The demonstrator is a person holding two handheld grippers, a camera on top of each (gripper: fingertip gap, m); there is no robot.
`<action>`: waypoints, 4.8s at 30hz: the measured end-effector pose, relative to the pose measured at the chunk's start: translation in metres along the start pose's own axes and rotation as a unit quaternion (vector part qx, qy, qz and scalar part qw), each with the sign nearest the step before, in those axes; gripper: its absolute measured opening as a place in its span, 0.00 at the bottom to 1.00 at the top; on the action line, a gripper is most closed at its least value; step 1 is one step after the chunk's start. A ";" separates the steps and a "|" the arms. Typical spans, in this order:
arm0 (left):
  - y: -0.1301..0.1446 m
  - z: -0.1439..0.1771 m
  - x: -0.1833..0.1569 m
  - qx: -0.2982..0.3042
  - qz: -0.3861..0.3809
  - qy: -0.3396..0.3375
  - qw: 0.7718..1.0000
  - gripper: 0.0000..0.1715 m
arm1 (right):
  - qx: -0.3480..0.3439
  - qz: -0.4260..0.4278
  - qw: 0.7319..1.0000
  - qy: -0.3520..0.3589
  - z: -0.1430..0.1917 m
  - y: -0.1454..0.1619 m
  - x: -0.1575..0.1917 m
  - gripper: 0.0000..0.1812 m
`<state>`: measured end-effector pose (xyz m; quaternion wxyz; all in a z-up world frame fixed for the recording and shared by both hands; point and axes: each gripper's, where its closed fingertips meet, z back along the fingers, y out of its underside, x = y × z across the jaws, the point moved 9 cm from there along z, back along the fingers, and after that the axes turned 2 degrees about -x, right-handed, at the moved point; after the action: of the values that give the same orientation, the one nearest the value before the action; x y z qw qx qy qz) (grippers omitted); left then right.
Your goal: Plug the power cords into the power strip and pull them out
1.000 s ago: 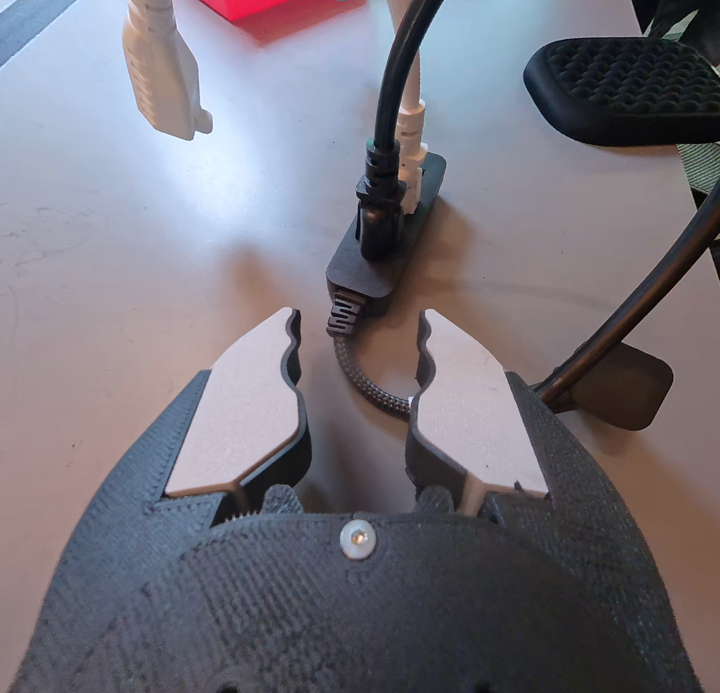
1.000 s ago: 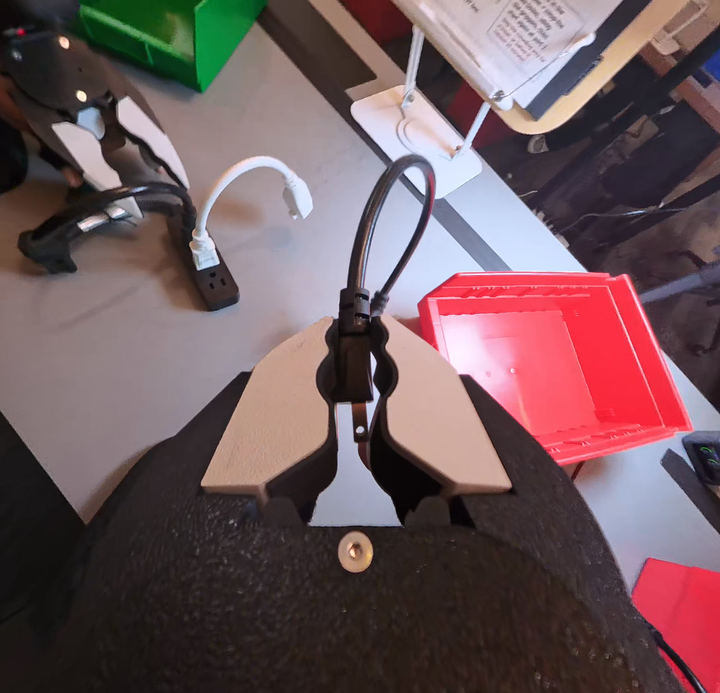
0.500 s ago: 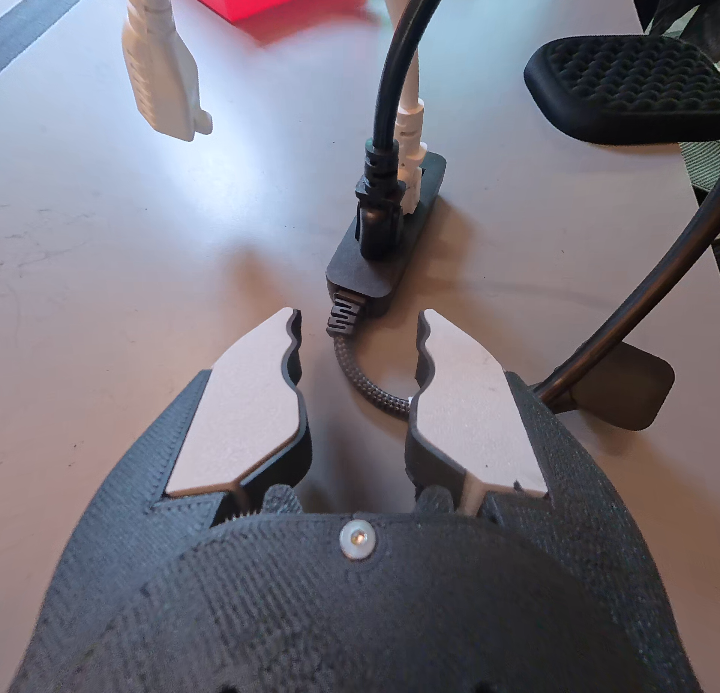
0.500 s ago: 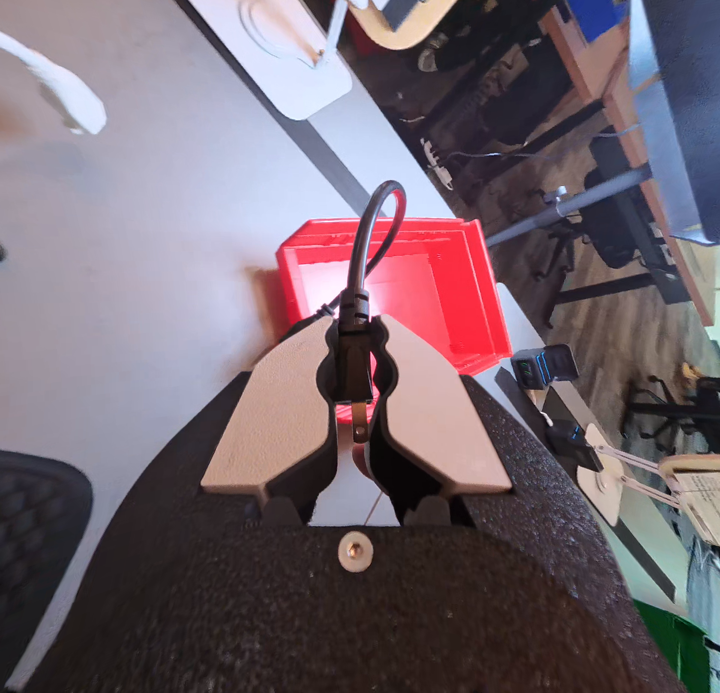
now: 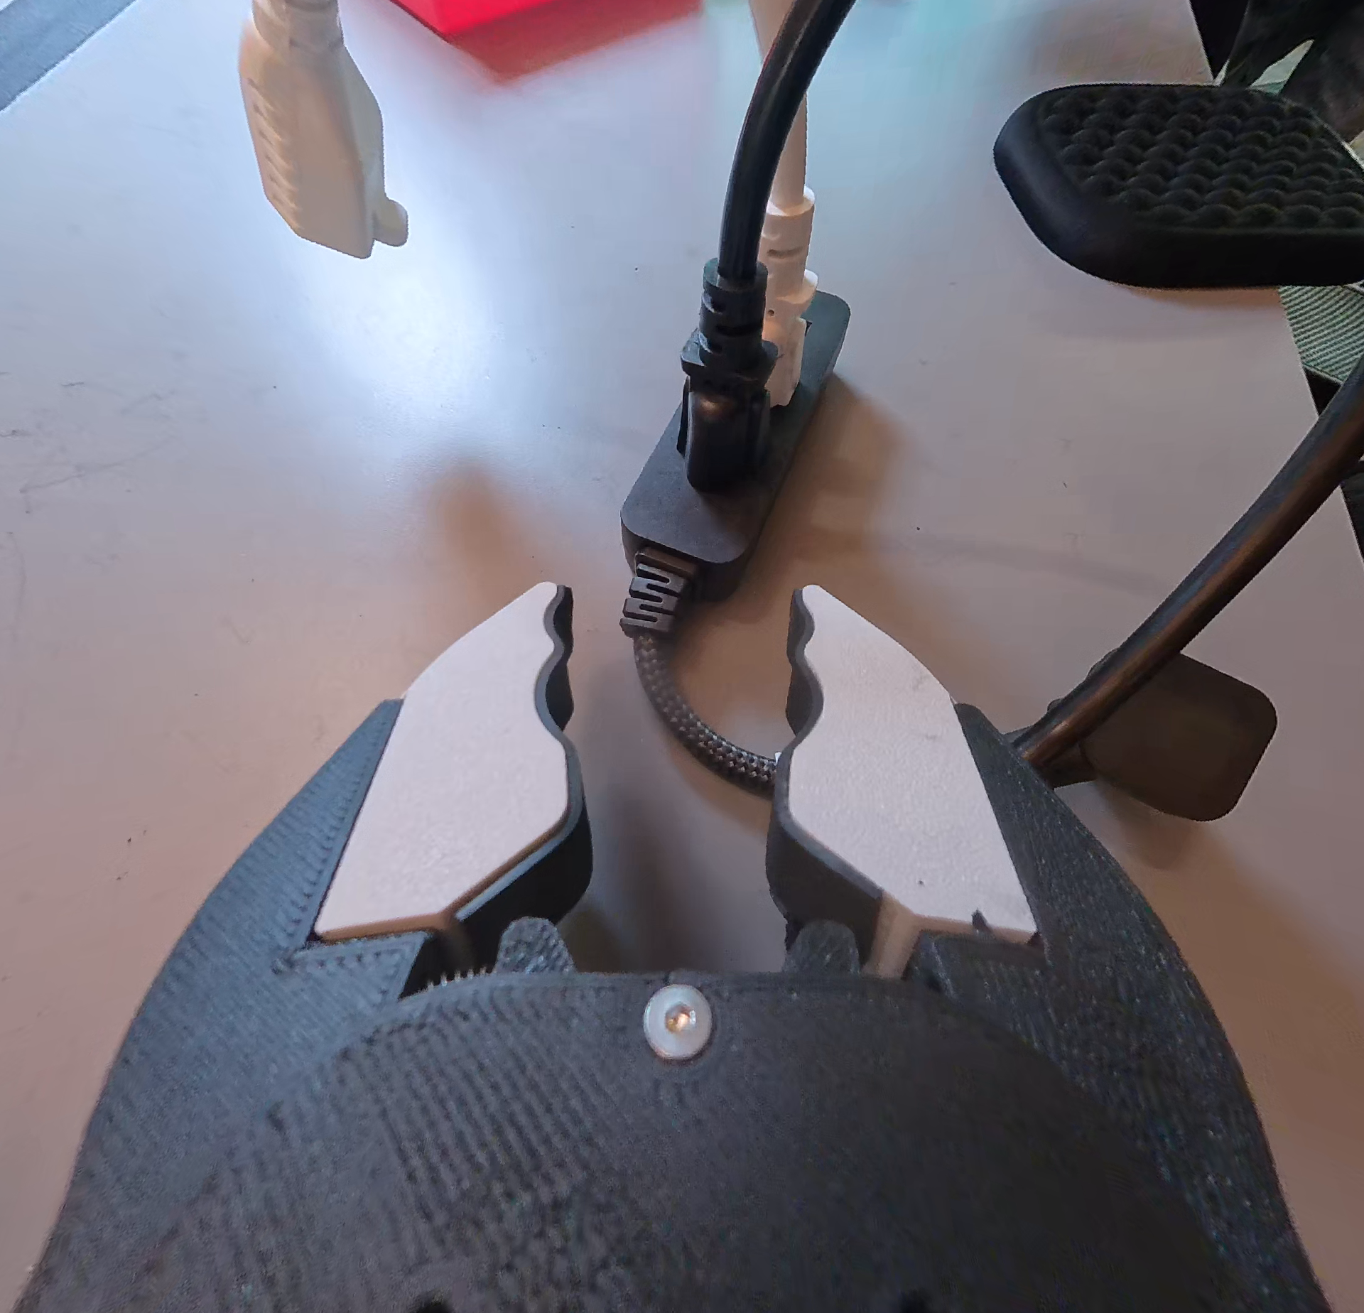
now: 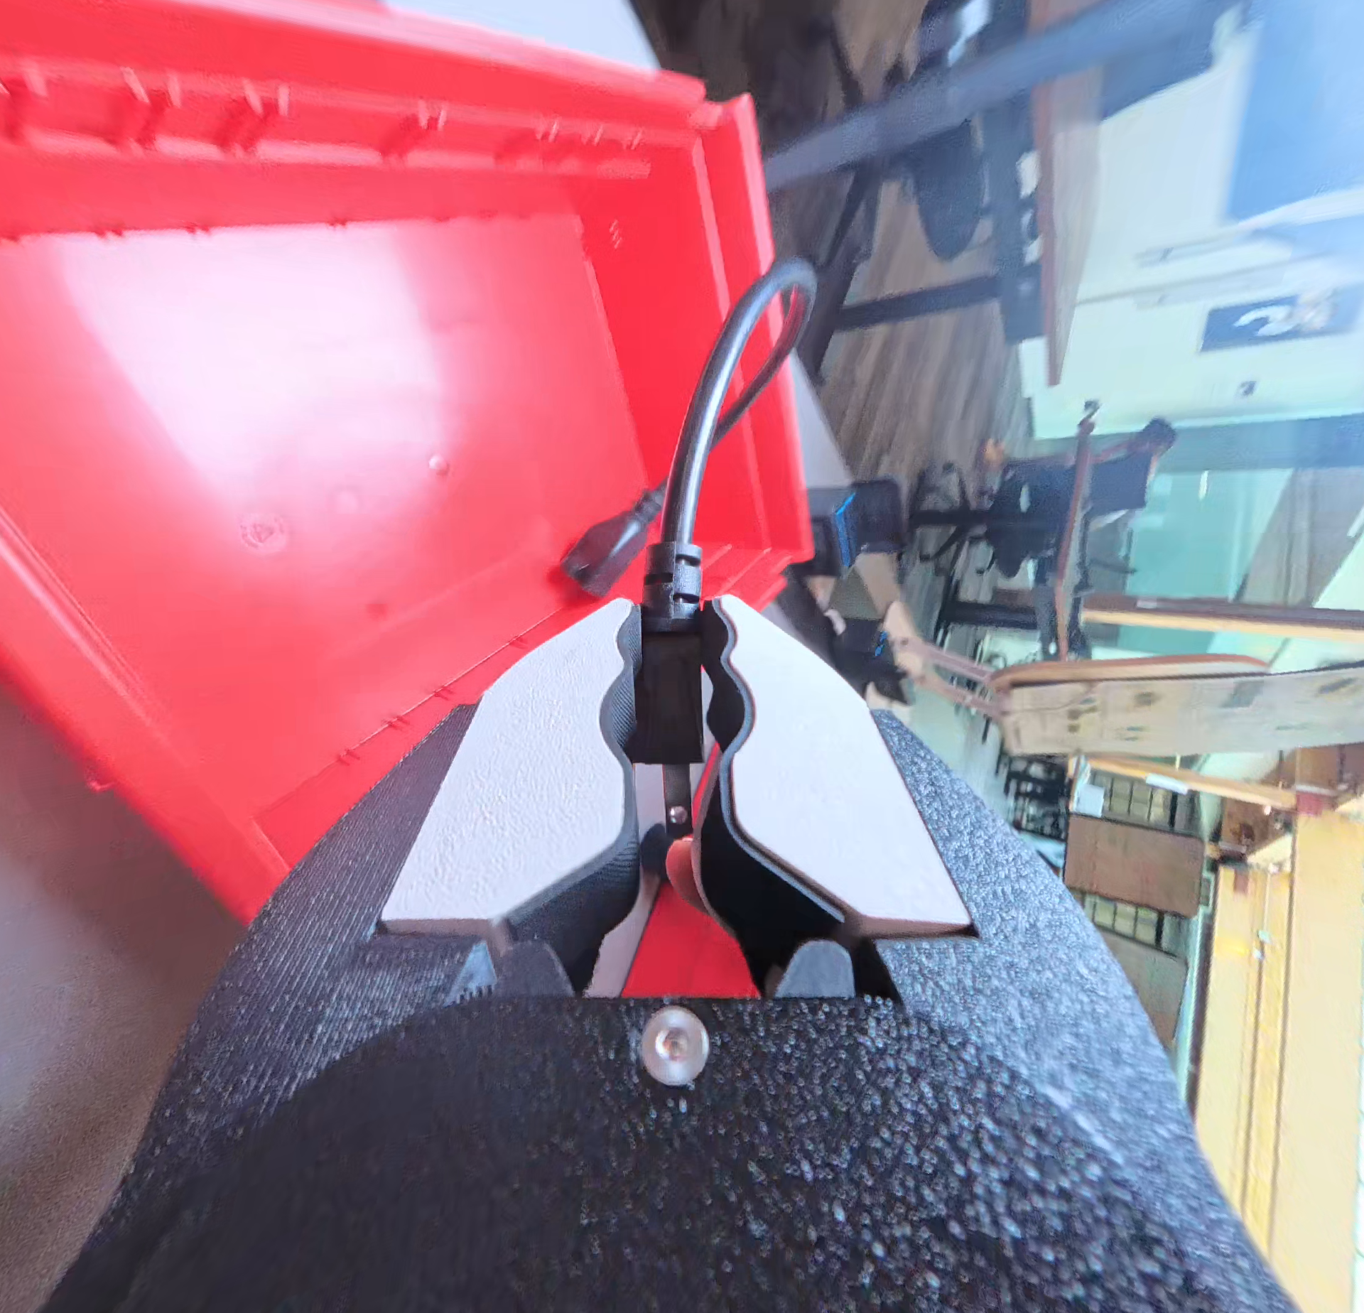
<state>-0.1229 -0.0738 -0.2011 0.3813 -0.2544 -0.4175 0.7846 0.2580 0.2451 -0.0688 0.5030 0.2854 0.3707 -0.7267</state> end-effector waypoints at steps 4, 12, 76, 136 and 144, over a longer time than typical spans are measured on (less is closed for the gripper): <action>0.000 0.000 0.000 -0.001 0.004 0.002 1.000 0.32 | 0.025 -0.023 0.996 -0.079 -0.038 0.001 0.034 0.11; 0.003 -0.003 0.001 0.005 0.010 0.011 1.000 0.32 | 0.102 -0.055 0.979 -0.167 -0.081 0.006 0.067 0.11; -0.045 -0.054 0.002 0.163 -0.093 0.092 0.978 0.23 | -0.430 -0.055 0.692 -0.577 0.122 -0.084 0.274 0.14; -0.068 -0.051 -0.004 0.360 -0.083 0.086 0.925 0.09 | -0.486 -0.049 0.675 -0.553 0.138 -0.093 0.277 0.12; -0.065 -0.050 -0.010 0.347 -0.083 0.081 0.931 0.09 | -0.484 -0.058 0.659 -0.573 0.137 -0.085 0.277 0.11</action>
<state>-0.0560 -0.0351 -0.1709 0.5419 -0.1330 -0.1065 0.8230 0.0800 0.0065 -0.1883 0.6397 -0.4931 0.3248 -0.4921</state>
